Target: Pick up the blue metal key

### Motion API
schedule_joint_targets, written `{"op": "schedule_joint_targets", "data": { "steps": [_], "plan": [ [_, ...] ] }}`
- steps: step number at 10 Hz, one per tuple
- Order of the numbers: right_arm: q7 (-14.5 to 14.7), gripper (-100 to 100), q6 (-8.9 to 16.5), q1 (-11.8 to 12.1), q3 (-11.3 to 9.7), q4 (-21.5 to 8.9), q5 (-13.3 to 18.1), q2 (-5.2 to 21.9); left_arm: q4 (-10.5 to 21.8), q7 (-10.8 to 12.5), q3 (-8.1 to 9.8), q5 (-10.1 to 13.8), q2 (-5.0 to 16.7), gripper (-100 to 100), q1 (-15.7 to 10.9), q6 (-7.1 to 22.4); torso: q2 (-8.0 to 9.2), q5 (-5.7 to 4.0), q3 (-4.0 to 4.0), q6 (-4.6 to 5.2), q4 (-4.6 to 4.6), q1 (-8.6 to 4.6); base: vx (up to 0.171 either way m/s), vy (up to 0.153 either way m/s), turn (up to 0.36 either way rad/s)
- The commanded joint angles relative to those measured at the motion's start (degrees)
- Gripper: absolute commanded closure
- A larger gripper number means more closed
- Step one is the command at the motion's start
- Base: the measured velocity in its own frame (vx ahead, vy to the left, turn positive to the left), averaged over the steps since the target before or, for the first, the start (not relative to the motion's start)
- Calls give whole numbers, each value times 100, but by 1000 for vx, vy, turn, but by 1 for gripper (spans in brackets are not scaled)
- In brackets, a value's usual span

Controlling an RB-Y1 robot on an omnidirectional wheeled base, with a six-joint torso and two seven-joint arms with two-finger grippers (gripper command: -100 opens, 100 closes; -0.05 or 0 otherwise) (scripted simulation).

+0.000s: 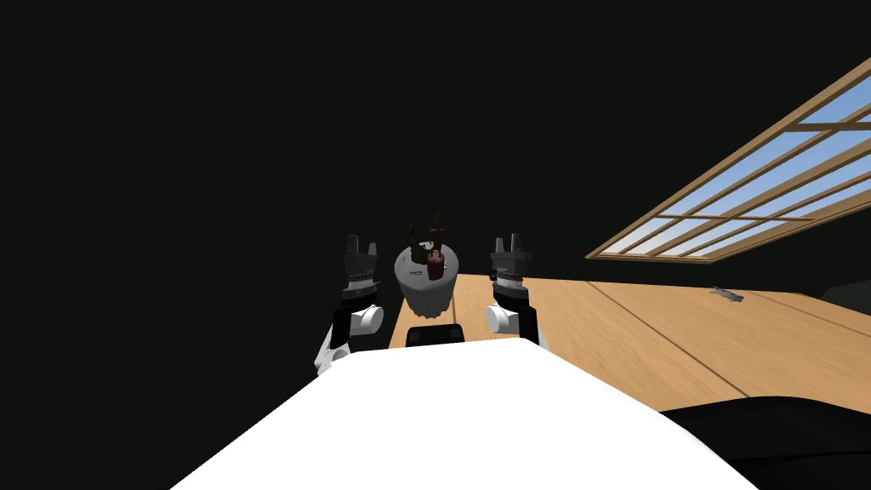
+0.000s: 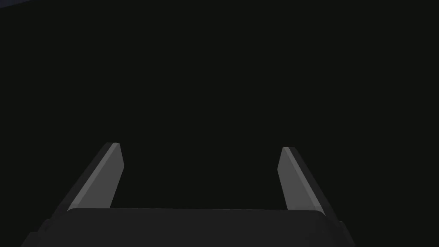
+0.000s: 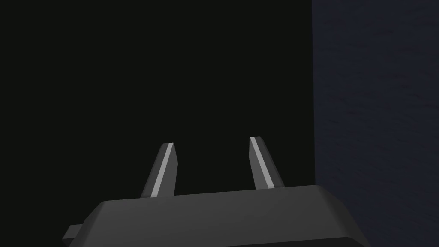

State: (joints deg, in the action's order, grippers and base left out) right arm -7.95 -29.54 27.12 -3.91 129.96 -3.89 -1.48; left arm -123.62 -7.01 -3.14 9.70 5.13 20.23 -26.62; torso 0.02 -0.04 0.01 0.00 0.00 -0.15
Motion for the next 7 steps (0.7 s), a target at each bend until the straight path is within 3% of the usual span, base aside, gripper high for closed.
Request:
{"op": "schedule_joint_targets", "data": {
  "steps": [1,3,6,7],
  "plan": [
    [0,0,0,0,0,0,0,0,286,-11,-25,98,80,-100,-178,101,0,0,0,0,0,0,-15,-38,27],
    [0,0,0,0,0,0,0,0,682,-17,-49,289,209,-100,-511,277,2,0,1,-1,0,-4,-18,-64,50],
    [0,0,0,0,0,0,0,0,1073,-22,-61,389,265,-100,-690,375,-1,0,0,0,0,1,-12,-36,18],
    [0,0,0,0,0,0,0,0,1301,-28,-73,490,314,-100,-876,479,0,1,0,-1,0,5,-8,-33,29]
  ]
}}
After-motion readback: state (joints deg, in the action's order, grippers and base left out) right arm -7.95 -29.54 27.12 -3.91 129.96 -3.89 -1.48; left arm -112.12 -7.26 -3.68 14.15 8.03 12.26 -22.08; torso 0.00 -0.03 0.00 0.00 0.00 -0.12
